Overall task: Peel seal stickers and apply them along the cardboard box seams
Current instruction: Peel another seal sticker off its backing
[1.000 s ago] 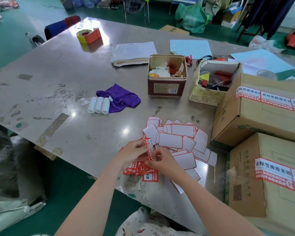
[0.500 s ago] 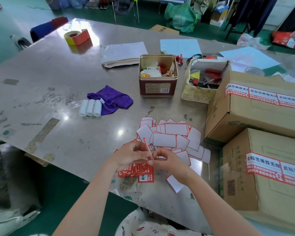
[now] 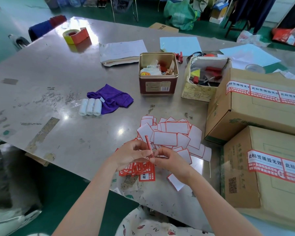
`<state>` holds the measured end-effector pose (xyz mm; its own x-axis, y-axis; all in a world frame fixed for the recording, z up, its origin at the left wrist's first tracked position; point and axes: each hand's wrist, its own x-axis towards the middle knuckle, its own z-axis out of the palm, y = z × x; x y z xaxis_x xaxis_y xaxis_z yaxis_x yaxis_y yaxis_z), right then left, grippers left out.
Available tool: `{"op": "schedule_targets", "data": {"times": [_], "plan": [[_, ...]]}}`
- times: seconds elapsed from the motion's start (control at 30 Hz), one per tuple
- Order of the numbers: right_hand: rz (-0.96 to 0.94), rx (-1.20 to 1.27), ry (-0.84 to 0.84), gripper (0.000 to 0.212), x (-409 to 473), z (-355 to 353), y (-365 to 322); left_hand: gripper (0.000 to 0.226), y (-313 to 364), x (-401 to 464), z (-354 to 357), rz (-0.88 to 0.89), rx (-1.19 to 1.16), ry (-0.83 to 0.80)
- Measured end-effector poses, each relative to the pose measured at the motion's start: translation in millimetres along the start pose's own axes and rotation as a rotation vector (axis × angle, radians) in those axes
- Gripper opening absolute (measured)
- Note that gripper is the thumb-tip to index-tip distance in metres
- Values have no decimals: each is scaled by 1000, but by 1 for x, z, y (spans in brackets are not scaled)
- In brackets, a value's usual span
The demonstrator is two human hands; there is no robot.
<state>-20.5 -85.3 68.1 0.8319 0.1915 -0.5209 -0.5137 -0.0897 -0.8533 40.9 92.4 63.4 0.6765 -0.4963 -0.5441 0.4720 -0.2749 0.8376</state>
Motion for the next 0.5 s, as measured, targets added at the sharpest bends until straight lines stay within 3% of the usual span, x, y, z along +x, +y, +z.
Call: {"op": "schedule_targets", "data": {"times": [0.5], "plan": [[17,78,6,19,0,-5,1,57,5,2,2,-19,-42,-19]]}}
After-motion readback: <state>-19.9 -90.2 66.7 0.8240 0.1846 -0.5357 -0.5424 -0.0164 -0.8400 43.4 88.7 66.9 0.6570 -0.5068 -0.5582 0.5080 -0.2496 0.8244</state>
